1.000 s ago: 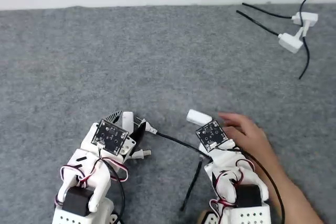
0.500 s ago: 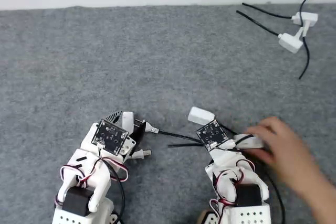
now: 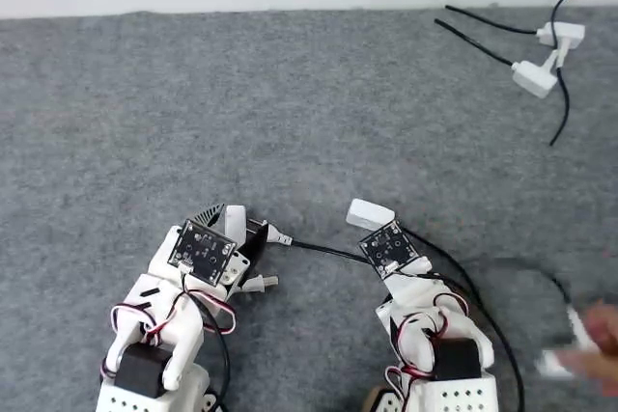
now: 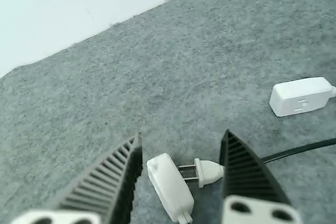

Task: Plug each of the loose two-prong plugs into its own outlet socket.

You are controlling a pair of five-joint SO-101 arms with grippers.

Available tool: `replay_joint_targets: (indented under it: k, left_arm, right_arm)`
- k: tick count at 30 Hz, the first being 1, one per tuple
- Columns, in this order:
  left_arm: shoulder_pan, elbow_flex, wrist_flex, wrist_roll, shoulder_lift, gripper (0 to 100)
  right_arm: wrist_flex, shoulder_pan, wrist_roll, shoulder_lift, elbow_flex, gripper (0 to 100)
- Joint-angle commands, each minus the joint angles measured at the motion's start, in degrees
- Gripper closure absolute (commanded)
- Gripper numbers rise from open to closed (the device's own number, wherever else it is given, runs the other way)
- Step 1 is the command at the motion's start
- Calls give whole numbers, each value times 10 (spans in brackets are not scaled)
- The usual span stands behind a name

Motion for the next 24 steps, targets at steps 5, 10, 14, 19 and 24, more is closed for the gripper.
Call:
replay_joint_targets:
  k: [5, 10, 14, 19, 24]
  left_arm:
    - [0, -7, -19, -11, -3, 762]
    - [0, 0, -19, -20, -3, 763]
    - [0, 0, -19, -23, -3, 763]
    - [0, 0, -20, -24, -4, 763]
    - [0, 0, -23, -24, -4, 763]
  right_arm:
    - [3, -3, -3, -7, 8, 821]
    - [3, -3, -3, -7, 8, 821]
    - [3, -3, -3, -7, 8, 821]
    - [3, -3, -3, -7, 8, 821]
    - [3, -3, -3, -7, 8, 821]
